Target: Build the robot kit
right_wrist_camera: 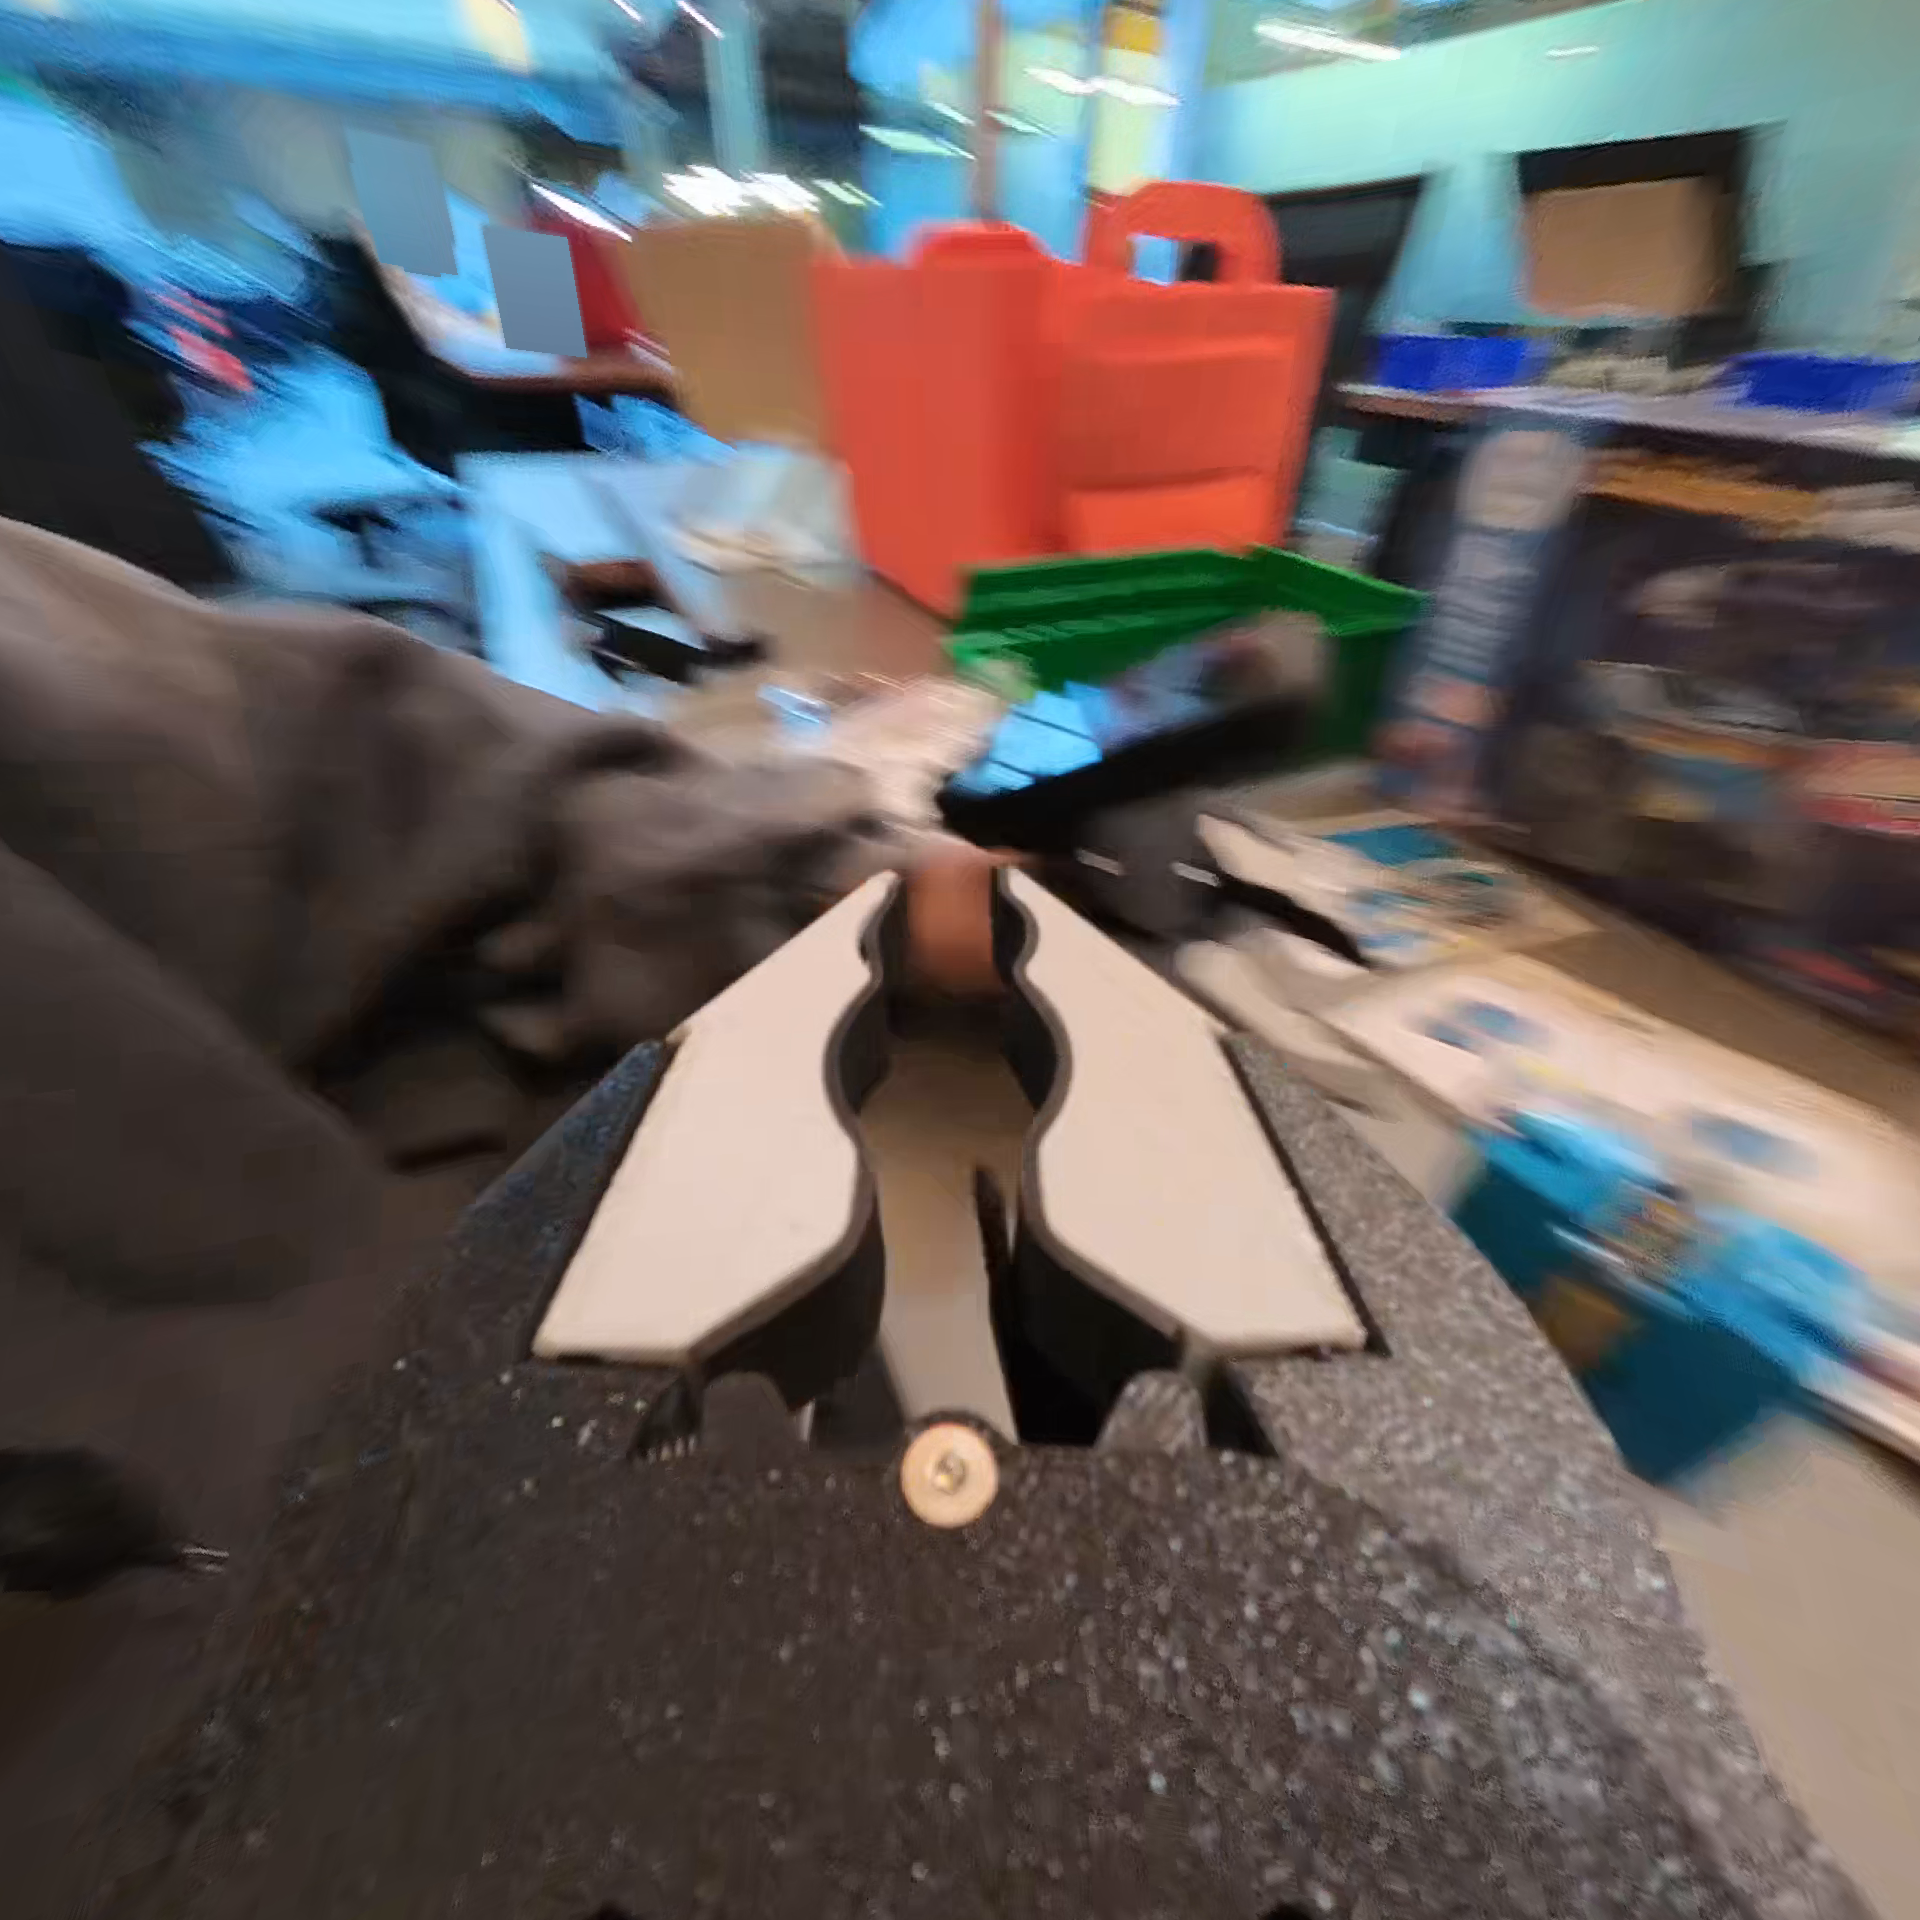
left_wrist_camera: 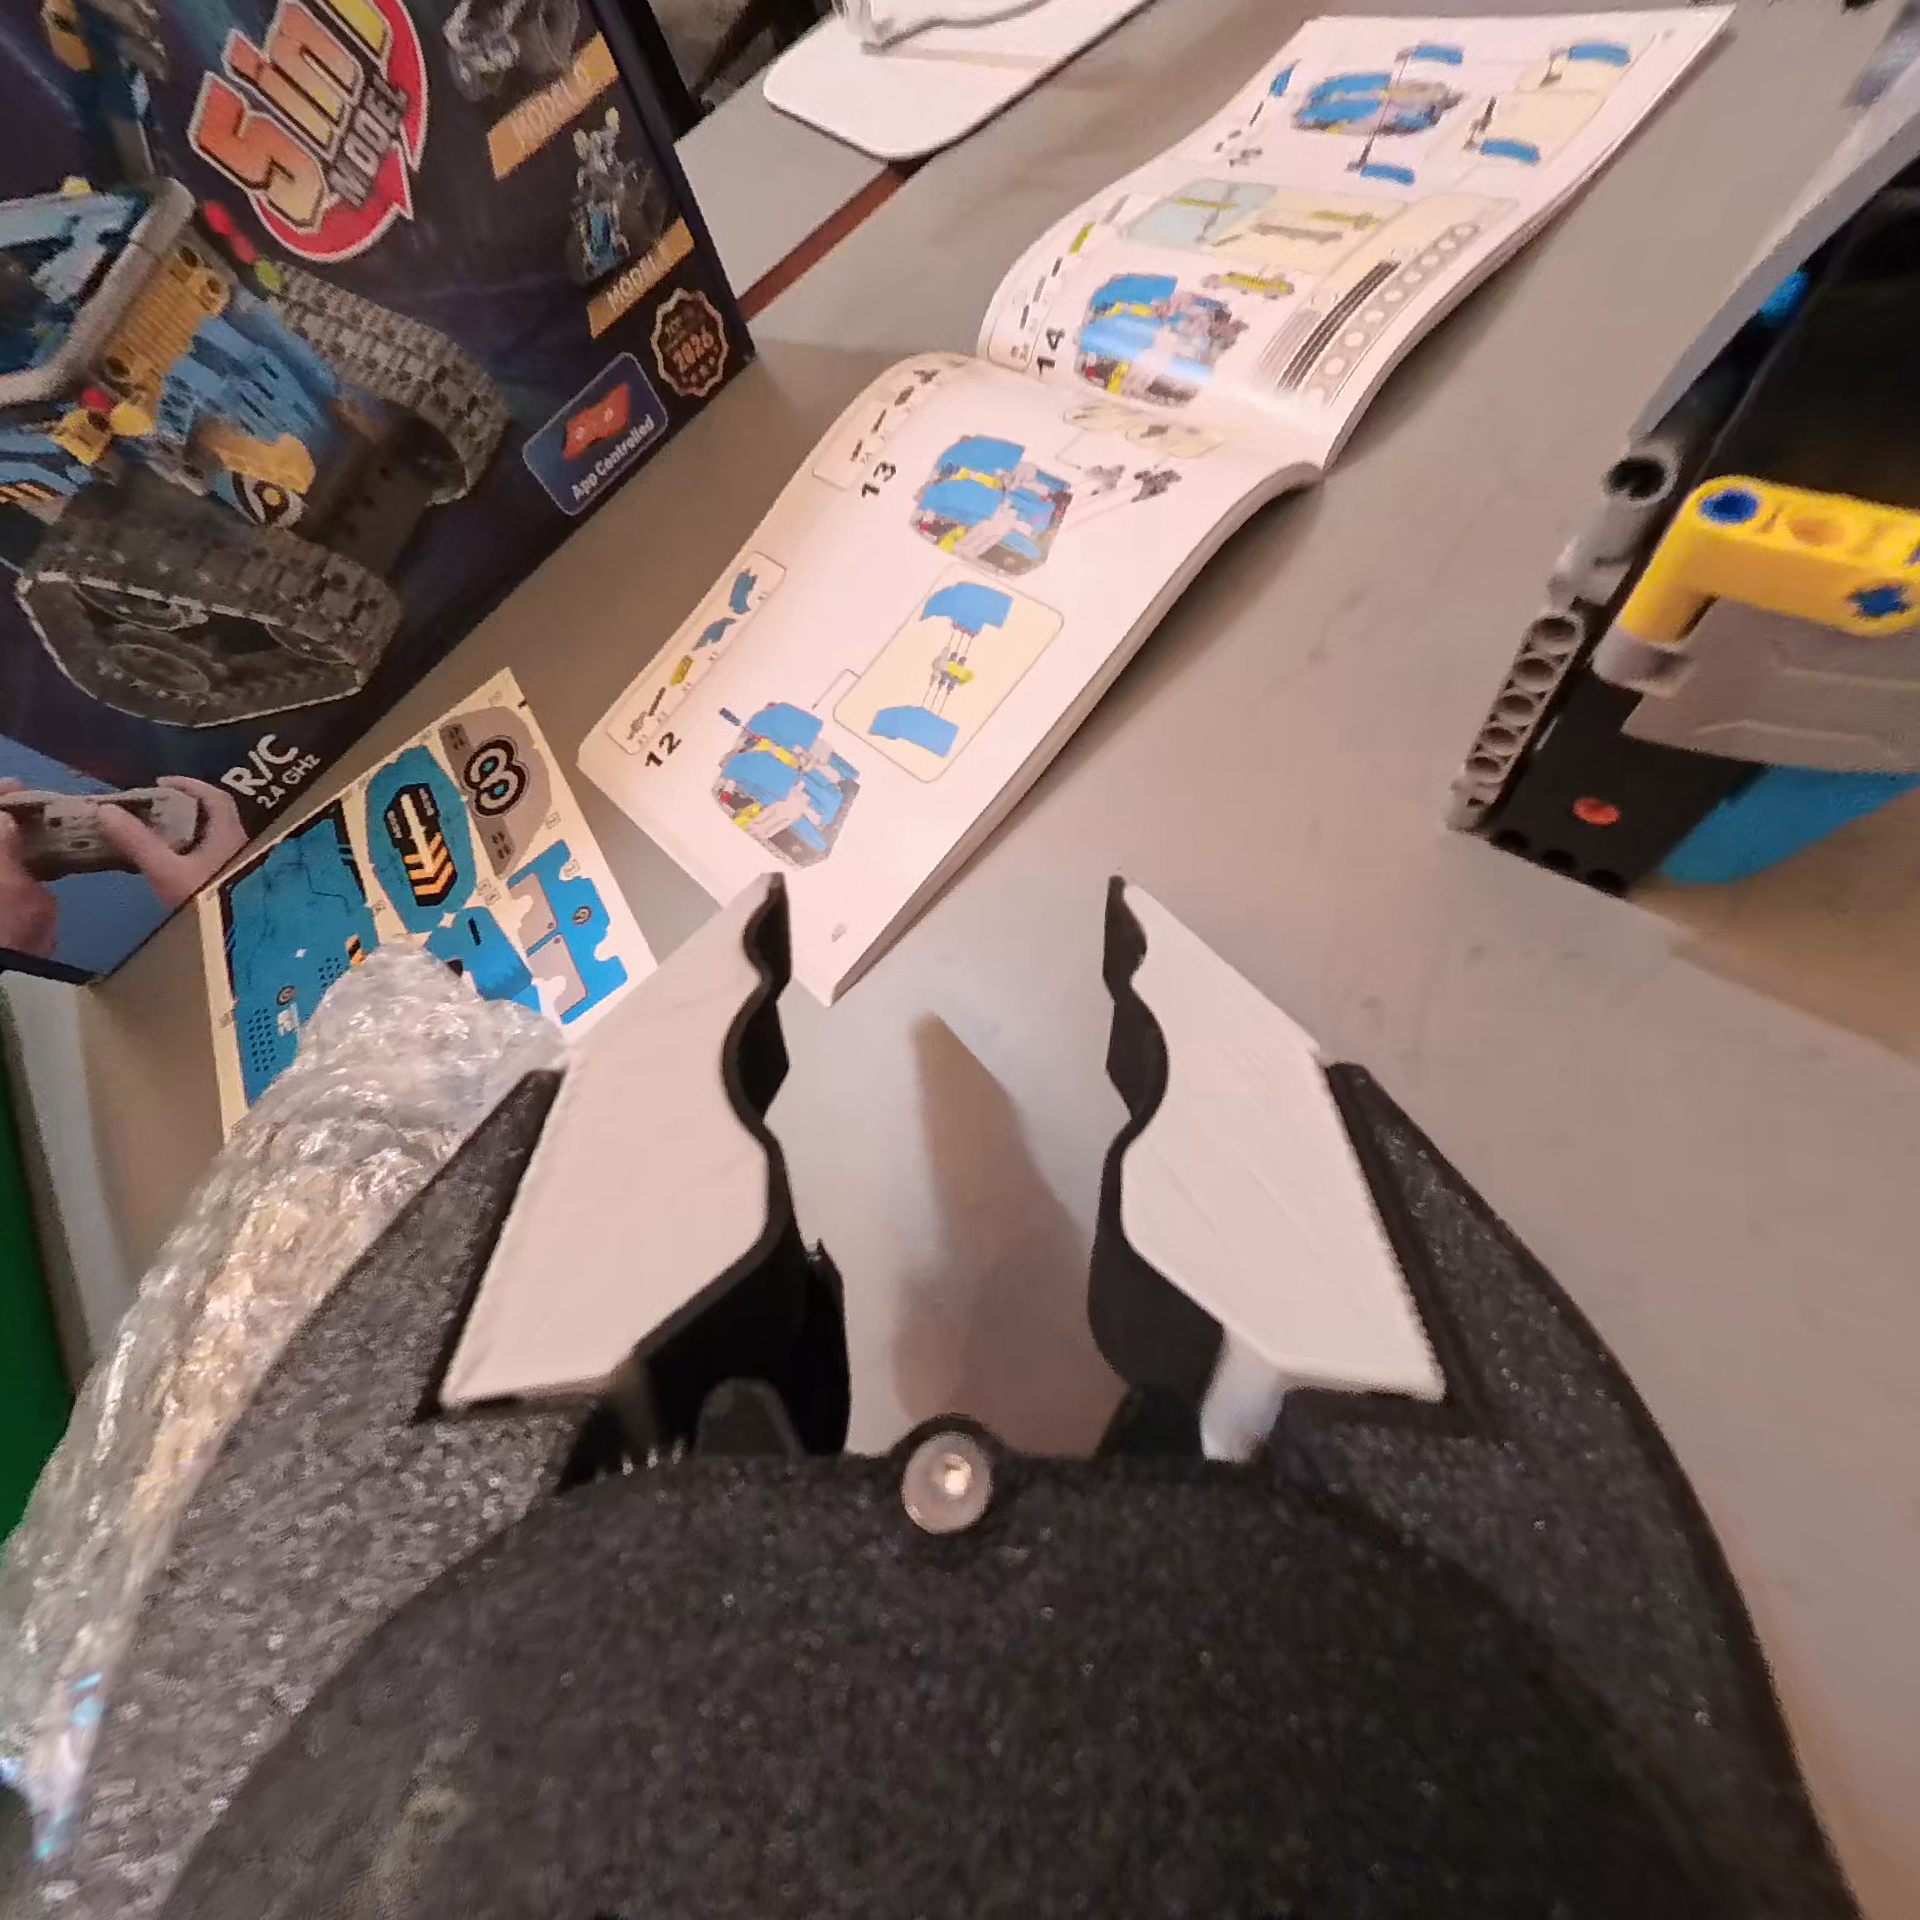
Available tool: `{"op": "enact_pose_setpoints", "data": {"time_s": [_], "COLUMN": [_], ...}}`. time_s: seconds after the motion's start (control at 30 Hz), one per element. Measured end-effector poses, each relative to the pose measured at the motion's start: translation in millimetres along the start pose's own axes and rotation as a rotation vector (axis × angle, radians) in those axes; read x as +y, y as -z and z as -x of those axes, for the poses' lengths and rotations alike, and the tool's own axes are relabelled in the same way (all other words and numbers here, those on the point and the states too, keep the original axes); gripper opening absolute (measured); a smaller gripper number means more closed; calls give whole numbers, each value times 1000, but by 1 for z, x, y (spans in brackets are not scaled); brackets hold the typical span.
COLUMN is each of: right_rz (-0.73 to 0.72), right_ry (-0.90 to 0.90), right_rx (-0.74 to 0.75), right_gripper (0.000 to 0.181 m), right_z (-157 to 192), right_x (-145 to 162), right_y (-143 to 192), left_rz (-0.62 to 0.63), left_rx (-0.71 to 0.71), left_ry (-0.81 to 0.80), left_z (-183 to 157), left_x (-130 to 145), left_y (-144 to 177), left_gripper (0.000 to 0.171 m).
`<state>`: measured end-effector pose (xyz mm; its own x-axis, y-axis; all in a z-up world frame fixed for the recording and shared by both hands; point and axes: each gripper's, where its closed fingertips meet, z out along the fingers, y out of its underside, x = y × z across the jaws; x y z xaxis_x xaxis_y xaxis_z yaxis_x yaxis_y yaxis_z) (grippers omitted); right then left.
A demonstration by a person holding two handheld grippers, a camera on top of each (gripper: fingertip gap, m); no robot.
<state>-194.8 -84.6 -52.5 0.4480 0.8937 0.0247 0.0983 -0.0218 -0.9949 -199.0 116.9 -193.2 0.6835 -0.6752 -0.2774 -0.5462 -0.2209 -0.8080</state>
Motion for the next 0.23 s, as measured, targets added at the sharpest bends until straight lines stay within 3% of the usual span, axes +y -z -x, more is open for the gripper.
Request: {"op": "enact_pose_setpoints", "data": {"time_s": [0.1,0.17,0.23], "right_rz": [12,61,21], "right_ry": [-57,46,47], "right_rx": [-171,-148,-127], "right_gripper": [16,17,18], "right_z": [44,46,44], "right_x": [-4,-2,-17], "right_y": [-48,-80,-105], "left_rz": [-57,-108,-159], "left_rx": [-19,-63,-106], "left_ry": [13,11,17], "left_z": [1,8,16], "left_x": [-11,-18,-24], "left_y": [6,11,15], "left_gripper": [59,59,59]}}
